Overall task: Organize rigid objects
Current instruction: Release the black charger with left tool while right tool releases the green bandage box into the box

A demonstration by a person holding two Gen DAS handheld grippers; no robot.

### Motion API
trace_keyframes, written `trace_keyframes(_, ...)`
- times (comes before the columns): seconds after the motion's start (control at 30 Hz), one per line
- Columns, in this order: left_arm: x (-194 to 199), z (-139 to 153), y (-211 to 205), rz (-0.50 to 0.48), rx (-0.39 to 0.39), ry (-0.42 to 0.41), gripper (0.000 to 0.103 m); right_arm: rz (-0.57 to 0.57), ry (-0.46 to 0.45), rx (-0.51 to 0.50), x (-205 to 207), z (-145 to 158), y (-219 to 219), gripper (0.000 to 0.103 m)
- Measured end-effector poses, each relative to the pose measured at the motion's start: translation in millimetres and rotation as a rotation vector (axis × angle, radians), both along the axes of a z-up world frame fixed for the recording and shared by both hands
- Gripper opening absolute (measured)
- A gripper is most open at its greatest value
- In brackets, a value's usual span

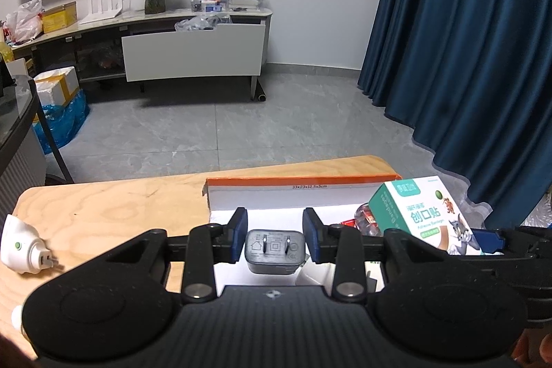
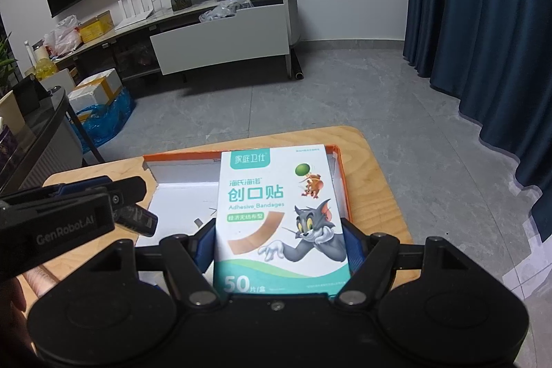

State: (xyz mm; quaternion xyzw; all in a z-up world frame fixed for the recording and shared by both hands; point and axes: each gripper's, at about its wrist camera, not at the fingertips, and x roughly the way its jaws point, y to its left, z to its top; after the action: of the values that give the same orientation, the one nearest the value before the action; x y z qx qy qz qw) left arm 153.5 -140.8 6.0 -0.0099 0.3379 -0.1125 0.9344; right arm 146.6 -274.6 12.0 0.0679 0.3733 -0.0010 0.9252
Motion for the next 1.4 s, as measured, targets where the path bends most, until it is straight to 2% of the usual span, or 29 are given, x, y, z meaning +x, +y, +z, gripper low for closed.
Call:
trace_keyframes(0.63,17,-10,-4,-0.007,-0.002,0.030,0.036,-0.001,0.002,-0.006,15,-3,-2,0.084)
trace_keyframes(1.03,29,-15,-9,-0.015,-0.013,0.032,0.036,-0.007,-0.043,0.004,21,-3,-3,0.086)
trace_keyframes(1.4,40,-25,-14,-0.048,-0.034,0.061,0.036,-0.046,-0.074,0.012,6,0,-16,0.087)
